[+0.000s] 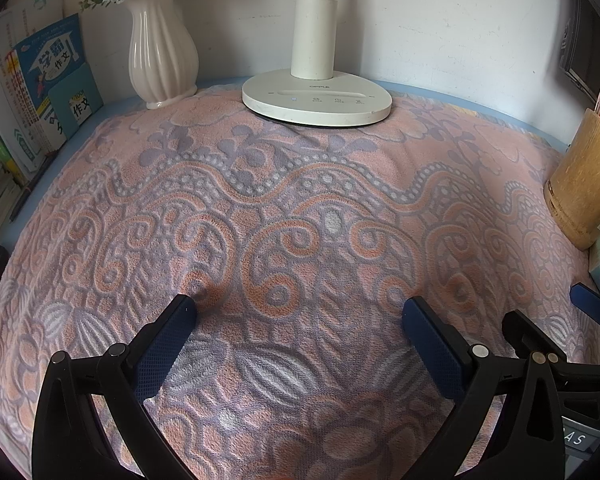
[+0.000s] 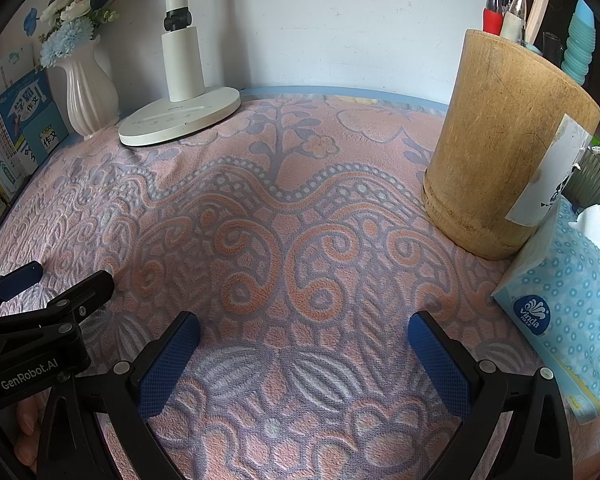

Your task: Organize soft objects

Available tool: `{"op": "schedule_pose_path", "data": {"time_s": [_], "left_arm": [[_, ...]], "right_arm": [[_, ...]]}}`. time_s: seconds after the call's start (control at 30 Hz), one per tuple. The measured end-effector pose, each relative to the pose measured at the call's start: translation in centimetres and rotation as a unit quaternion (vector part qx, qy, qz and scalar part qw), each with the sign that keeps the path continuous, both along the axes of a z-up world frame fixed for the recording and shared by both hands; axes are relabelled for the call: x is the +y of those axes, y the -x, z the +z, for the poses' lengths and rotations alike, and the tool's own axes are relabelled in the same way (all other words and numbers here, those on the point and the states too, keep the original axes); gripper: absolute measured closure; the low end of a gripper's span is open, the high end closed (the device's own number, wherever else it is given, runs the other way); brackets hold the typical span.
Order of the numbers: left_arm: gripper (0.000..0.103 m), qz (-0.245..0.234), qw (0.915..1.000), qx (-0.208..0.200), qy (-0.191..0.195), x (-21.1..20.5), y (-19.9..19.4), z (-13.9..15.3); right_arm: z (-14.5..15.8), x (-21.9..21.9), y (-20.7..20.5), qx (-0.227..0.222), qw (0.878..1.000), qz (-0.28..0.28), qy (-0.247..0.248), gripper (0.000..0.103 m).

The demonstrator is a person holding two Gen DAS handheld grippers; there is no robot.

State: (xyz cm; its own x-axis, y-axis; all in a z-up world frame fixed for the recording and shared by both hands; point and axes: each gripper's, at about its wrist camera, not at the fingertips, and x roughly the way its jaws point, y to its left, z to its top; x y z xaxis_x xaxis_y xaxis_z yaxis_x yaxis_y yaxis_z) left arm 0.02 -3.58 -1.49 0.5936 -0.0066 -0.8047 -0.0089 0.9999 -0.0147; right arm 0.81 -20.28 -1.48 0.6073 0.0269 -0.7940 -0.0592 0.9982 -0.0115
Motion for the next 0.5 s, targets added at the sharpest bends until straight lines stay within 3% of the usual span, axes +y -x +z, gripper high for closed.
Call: {"op": "schedule_pose_path", "data": {"time_s": [0.5], "left_arm": [[0.000,0.000,1.0000,-0.001,0.000,-0.03,0.03,0.04]], "right_arm": [[0.04,-0.02,0.03,0.000,1.000,0.000,0.000,0.000]]}}
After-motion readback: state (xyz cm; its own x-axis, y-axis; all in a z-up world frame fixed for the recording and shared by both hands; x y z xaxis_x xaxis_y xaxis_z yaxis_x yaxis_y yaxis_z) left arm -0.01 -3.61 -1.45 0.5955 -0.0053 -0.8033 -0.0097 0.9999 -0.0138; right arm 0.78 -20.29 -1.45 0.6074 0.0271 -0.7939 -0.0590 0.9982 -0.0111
